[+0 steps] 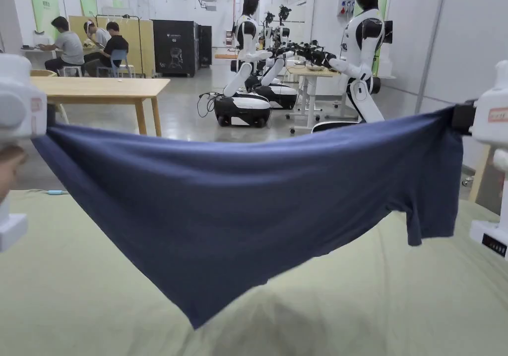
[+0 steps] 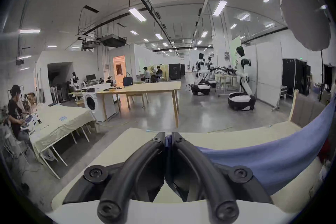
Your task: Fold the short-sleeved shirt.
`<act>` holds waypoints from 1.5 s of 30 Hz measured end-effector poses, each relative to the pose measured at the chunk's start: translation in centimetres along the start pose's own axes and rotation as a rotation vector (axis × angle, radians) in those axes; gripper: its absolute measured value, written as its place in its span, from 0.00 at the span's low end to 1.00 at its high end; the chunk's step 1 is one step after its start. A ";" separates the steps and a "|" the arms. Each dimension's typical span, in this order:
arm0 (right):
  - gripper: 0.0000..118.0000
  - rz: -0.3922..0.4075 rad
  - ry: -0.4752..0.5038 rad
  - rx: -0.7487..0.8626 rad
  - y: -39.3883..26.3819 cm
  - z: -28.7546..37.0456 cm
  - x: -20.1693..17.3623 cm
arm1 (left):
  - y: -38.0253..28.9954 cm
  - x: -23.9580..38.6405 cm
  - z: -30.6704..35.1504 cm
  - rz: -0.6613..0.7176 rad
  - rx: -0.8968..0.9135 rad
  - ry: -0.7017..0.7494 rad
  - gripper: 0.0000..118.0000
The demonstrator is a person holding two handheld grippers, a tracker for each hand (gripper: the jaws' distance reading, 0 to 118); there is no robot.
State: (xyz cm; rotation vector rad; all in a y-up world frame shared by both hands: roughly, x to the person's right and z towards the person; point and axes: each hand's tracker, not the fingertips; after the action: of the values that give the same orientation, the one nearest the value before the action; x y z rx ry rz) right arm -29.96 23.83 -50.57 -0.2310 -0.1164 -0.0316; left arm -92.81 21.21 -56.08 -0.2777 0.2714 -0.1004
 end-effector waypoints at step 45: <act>0.01 0.138 0.146 -0.063 -28.2 22.2 -11.4 | -27.3 4.0 28.6 -0.045 -0.164 -0.266 0.00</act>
State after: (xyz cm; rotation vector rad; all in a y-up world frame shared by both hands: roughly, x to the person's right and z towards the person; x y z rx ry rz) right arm -44.99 1.67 -24.11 -0.2986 0.0466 0.0852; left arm -82.70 1.87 -22.86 -0.4556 0.0089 -0.0846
